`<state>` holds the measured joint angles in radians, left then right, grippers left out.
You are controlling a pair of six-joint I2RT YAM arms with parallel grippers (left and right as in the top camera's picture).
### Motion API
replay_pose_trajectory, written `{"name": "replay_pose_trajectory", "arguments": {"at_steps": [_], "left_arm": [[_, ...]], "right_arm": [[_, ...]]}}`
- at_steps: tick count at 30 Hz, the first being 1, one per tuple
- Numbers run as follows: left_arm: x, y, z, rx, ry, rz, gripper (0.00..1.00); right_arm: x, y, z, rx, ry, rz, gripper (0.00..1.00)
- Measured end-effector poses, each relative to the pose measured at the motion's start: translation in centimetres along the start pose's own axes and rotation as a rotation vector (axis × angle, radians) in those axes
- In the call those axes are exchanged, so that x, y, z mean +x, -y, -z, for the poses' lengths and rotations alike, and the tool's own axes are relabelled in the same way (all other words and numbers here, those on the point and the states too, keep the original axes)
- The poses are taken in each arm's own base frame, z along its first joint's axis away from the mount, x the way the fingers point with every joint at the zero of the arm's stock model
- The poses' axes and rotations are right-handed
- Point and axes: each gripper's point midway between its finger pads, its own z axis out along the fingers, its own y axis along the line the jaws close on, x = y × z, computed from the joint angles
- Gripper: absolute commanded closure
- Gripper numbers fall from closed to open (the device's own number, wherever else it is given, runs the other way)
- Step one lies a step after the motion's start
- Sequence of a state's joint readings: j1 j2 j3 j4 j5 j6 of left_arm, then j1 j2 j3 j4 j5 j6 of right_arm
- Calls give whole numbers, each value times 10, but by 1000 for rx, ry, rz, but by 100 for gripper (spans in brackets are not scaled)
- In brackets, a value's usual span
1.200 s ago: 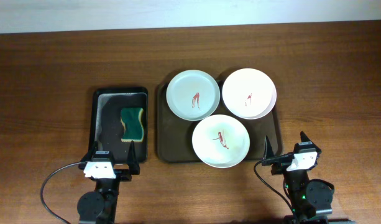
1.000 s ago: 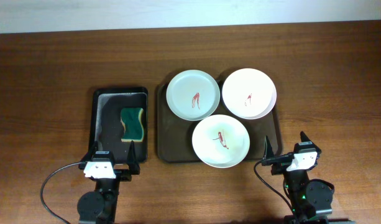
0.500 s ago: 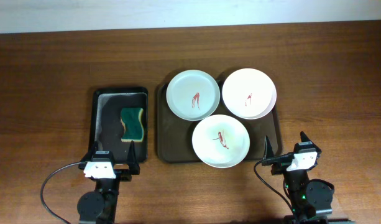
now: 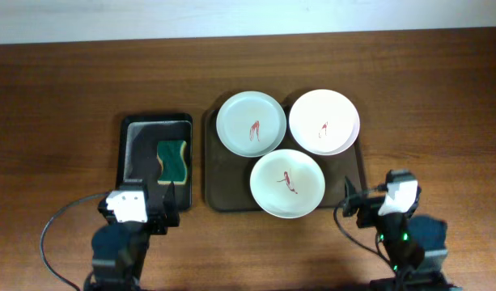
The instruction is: Clean dirty plates on tray and stack at the side
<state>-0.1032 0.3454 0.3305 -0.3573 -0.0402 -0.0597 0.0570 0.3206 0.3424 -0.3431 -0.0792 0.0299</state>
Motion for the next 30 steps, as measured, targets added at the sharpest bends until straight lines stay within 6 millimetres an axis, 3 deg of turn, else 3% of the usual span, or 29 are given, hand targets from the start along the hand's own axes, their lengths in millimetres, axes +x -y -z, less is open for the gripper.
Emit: {"name": "replay_pose_trajectory", "arguments": {"at_steps": [4, 7, 9, 11, 14, 18, 23, 26, 27, 28, 29, 30], "left_arm": [[-10, 1, -20, -12, -197, -8, 1], [-10, 2, -40, -22, -376, -15, 1], [-7, 3, -46, -26, -492, -19, 1], [-12, 7, -49, -12, -638, -18, 1], [-7, 20, -54, 57, -694, 7, 1], [-25, 23, -83, 60, -595, 22, 8], [54, 8, -136, -55, -821, 73, 23], [84, 7, -155, -65, -876, 79, 35], [95, 7, -161, -70, -897, 83, 53], [100, 6, -162, -73, -911, 85, 64], [105, 6, -164, -79, -921, 96, 86], [109, 6, -165, -80, -930, 95, 100]], "right_arm": [[-14, -2, -14, -11, -182, -16, 1], [-10, -8, -30, -44, -385, -42, 1], [-4, -9, -35, -50, -544, -61, 1], [-13, -10, -47, -55, -628, -73, 1], [-20, -15, -55, -87, -651, -88, 1], [-22, -19, -56, -109, -644, -93, 1], [-22, -19, -57, -109, -643, -93, 1], [-22, -19, -56, -109, -644, -93, 1], [-22, -19, -57, -109, -643, -93, 1], [-22, -19, -56, -110, -644, -94, 1], [-22, -19, -57, -110, -643, -93, 1], [-22, -19, -56, -110, -644, -93, 1]]}}
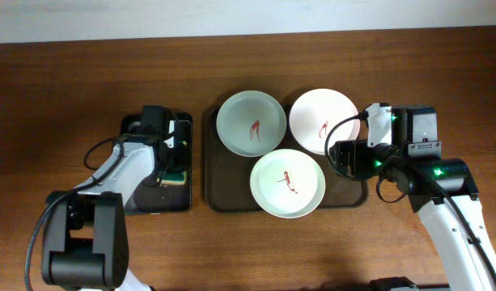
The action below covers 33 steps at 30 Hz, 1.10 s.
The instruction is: Clean dirty plates on tray and stack at the side
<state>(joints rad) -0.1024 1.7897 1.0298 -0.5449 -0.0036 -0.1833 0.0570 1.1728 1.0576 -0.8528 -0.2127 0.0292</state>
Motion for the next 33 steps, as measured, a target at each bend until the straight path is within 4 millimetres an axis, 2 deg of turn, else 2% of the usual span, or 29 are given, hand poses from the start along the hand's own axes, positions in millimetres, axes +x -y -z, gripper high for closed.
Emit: {"name": "replay_pose_trajectory", "arguments": {"at_steps": [4, 6, 8, 9, 10, 12, 14, 17, 18, 19, 20, 26, 28, 30, 31, 33], "left_arm": [[2, 0, 0, -2, -12, 5, 100], [8, -3, 3, -13, -42, 4, 100], [13, -7, 17, -20, -53, 11, 100], [14, -7, 23, -20, -50, 12, 100], [16, -8, 27, -22, -55, 13, 100], [18, -8, 27, -23, -61, 13, 100], [18, -8, 28, -23, -64, 13, 100], [18, -8, 28, -23, -63, 13, 100], [18, -8, 28, -23, -64, 13, 100], [18, -8, 28, -23, -64, 13, 100], [18, -8, 28, -23, -64, 13, 100], [18, -8, 28, -23, -63, 13, 100], [18, -8, 29, -21, -61, 13, 100], [9, -6, 44, -8, -7, 13, 100], [5, -5, 54, -2, 26, 14, 100], [3, -5, 58, 1, 39, 14, 100]], "right_arm": [[2, 0, -1, 1, -12, -3, 1], [9, 2, -8, 1, -57, -12, 1], [20, 5, -28, -7, -142, -32, 33], [28, 5, -44, -25, -206, -42, 56], [33, 5, -52, -33, -240, -55, 67], [60, 11, -89, -45, -394, -96, 76], [88, 14, -122, -72, -530, -137, 76], [104, 9, -144, -129, -598, -174, 76], [105, 7, -145, -144, -601, -180, 76], [104, 5, -145, -153, -600, -184, 83], [104, 4, -145, -157, -600, -186, 96], [104, -2, -144, -170, -608, -245, 96], [105, -9, -145, -175, -617, -245, 96], [110, -25, -145, -177, -638, -211, 96], [111, -27, -146, -171, -640, -210, 96], [111, -26, -146, -164, -639, -211, 96]]}}
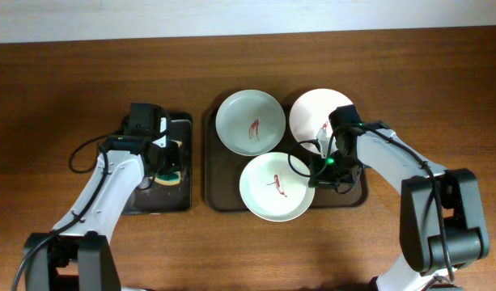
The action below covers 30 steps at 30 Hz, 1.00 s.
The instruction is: Clean dirty plates on tray and stack at the side
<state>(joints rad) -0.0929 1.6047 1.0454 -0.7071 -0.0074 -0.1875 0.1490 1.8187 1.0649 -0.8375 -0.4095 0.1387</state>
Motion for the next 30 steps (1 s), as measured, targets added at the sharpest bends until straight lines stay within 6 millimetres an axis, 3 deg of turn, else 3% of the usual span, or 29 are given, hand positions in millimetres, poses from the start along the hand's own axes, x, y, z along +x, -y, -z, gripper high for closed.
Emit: {"name": "replay_pose_trajectory", "arguments": {"at_steps": [2, 7, 14, 19, 22, 23, 26, 30], "left_arm": [[-6, 0, 4, 1, 29, 0, 100], [-78, -18, 31, -126, 354, 30, 100], [-86, -29, 37, -187, 393, 45, 100], [-50, -23, 24, -144, 244, 18, 100], [10, -15, -14, -63, 83, 4, 100], [18, -14, -18, -51, 63, 18, 100], [30, -4, -24, 15, 33, 46, 100], [31, 16, -24, 98, 28, 33, 100]], "right_arm": [[0, 0, 0, 0, 0, -5, 96], [-1, 0, 0, 0, 4, -10, 96], [-1, 0, 0, 0, 4, -10, 96], [-2, 0, 0, -1, 7, -8, 96], [-2, 0, 0, -1, 7, -9, 96], [-2, 0, 0, -1, 7, -9, 96], [-2, 0, 0, -1, 6, -9, 96], [-1, 0, 0, 0, 5, -10, 96]]}}
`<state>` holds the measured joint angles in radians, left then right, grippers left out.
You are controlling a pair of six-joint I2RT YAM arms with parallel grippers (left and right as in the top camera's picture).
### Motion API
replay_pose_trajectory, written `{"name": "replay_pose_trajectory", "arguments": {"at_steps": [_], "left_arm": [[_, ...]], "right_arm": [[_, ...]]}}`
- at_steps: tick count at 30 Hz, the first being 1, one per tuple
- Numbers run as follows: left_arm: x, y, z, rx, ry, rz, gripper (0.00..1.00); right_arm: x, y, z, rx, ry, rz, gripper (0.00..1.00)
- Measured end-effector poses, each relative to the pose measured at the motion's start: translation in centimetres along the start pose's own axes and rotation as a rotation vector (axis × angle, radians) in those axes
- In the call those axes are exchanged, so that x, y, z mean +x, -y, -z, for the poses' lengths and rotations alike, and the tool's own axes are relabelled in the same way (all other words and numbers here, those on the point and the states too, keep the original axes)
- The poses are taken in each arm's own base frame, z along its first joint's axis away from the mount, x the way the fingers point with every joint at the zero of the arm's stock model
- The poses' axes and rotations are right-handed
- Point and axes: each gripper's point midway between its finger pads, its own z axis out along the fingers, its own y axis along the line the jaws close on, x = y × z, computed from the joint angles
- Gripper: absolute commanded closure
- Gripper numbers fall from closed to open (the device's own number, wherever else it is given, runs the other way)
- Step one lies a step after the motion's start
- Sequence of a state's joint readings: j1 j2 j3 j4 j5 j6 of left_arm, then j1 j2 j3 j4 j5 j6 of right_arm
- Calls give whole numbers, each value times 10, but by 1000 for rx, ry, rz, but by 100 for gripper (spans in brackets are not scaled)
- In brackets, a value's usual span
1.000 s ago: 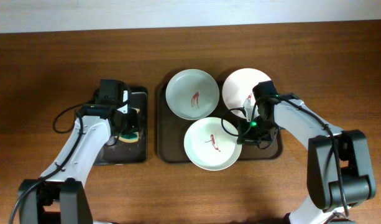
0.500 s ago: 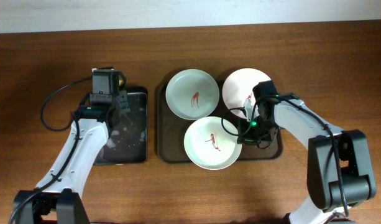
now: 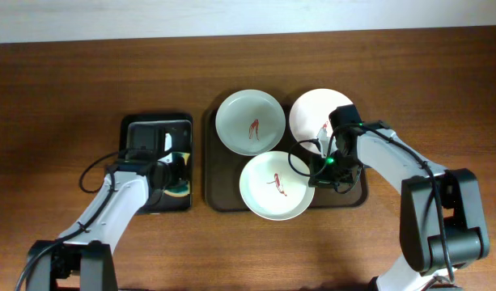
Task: Clean dirty plates on tray and stack at the side
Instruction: 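Scrub the front white plate with the sponge while the right gripper holds it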
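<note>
Three plates with red smears lie on the dark brown tray [image 3: 213, 174]: a pale green plate [image 3: 250, 122] at the back left, a white plate [image 3: 316, 120] at the back right, and a front plate [image 3: 273, 185]. My right gripper [image 3: 316, 171] is at the front plate's right rim, shut on it. A green and yellow sponge [image 3: 181, 191] shows at the front right of the small black tray [image 3: 133, 129]. It lies mostly under my left gripper [image 3: 175, 171], which looks shut on it.
The black tray sits just left of the brown tray with a narrow gap between them. Both arms reach in from the front edge, with cables looping beside them. Bare wooden table [image 3: 61, 89] extends to either side.
My left gripper and the sponge have shifted toward the front of the black tray. The right gripper and all three plates are where they were.
Both arms first rested at the table's front edge, with the sponge lying free in the black tray. Then the left reached over the sponge and the right came beside the front plate. Later the front plate sat shifted left with the right gripper at its rim. Now the sponge has moved forward.
</note>
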<state>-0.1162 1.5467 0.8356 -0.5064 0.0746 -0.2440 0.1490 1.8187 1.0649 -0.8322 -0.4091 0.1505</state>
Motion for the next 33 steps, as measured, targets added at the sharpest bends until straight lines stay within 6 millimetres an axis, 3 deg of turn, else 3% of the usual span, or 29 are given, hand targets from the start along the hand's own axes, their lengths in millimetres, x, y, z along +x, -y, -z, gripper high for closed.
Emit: {"name": "replay_pose_trajectory", "arguments": {"at_steps": [6, 19, 21, 23, 25, 26, 27, 30, 33], "left_arm": [[1, 33, -15, 53, 9, -46, 100], [-5, 59, -9, 187, 21, -138, 100], [-6, 53, -3, 138, -6, -134, 100], [-35, 59, 26, 124, 61, -142, 100], [-74, 94, 72, 239, 216, -184, 100], [-68, 121, 79, 328, 212, -219, 100], [-59, 137, 78, 366, 188, -242, 100], [-20, 209, 69, 503, 111, -326, 100], [1, 245, 42, 558, 26, -249, 100]], "right_arm": [[1, 0, 0, 1, -4, -2, 96], [1, 0, 0, 1, -5, -2, 96], [1, 0, 0, 1, -4, -2, 96], [-1, 0, 0, 0, 2, 1, 96], [-4, -1, 0, -2, 16, 7, 96], [-5, -1, 0, -3, 20, 9, 96], [-6, -1, 0, -3, 22, 10, 96], [-6, -1, 0, -4, 23, 10, 96], [-6, -1, 0, -3, 22, 10, 96]]}}
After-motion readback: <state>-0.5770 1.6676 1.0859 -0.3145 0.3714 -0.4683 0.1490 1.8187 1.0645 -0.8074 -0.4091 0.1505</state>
